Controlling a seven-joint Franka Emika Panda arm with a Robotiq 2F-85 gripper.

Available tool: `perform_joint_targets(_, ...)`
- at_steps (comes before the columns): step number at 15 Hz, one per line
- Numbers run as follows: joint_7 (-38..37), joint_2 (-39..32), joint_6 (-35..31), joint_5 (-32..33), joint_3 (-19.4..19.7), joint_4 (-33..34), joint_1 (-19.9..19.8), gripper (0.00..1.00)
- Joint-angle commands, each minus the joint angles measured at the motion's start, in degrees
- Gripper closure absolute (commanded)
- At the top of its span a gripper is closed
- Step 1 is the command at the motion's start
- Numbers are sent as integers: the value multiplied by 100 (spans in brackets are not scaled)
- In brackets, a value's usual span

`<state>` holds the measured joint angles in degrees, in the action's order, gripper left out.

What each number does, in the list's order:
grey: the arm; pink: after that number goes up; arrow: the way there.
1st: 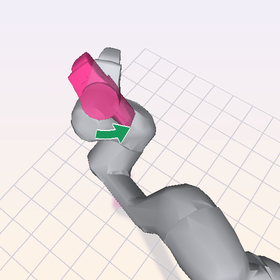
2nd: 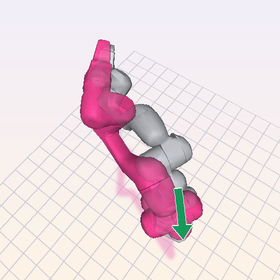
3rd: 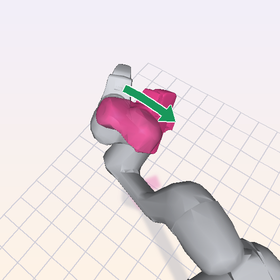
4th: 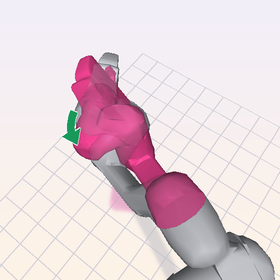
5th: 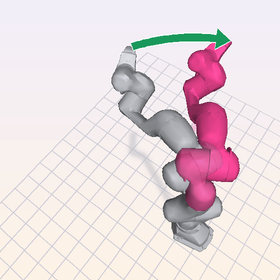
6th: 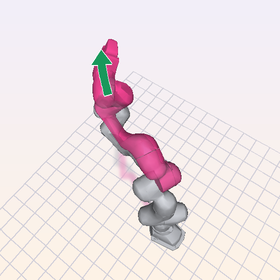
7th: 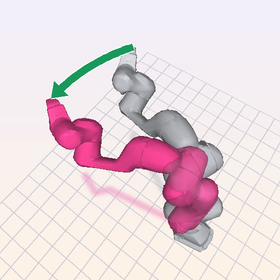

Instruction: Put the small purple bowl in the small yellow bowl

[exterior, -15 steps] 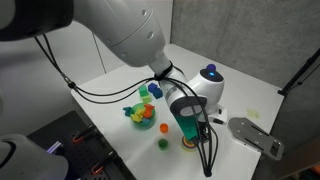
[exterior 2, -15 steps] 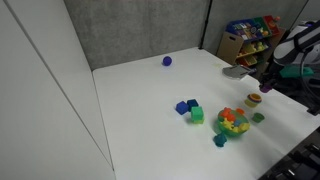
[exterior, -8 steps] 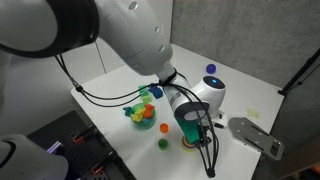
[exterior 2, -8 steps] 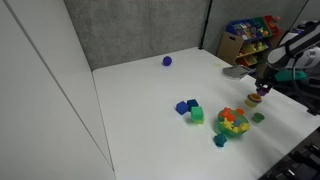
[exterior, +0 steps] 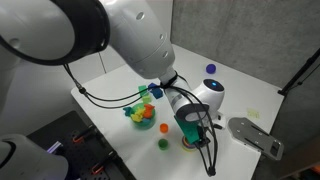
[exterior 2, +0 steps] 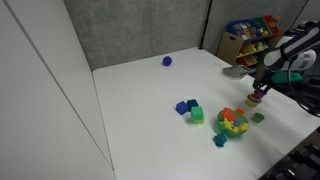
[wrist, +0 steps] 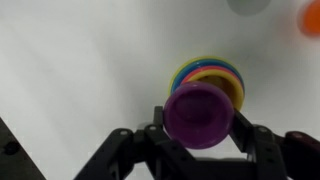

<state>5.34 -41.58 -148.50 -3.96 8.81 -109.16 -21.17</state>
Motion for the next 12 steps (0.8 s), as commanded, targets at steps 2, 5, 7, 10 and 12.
perform_joint_targets(2, -52, 69, 108, -25, 3, 4, 90, 61)
perform_joint_targets(5, -57, 51, 88, -21, -1, 0, 134, 61)
perform_joint_targets(7, -54, 19, 87, -21, -9, 9, 156, 61)
perform_joint_targets(10, -86, -36, 86, 2, 14, 39, 216, 61)
perform_joint_targets(12, -108, -38, 75, 22, 38, 27, 257, 11)
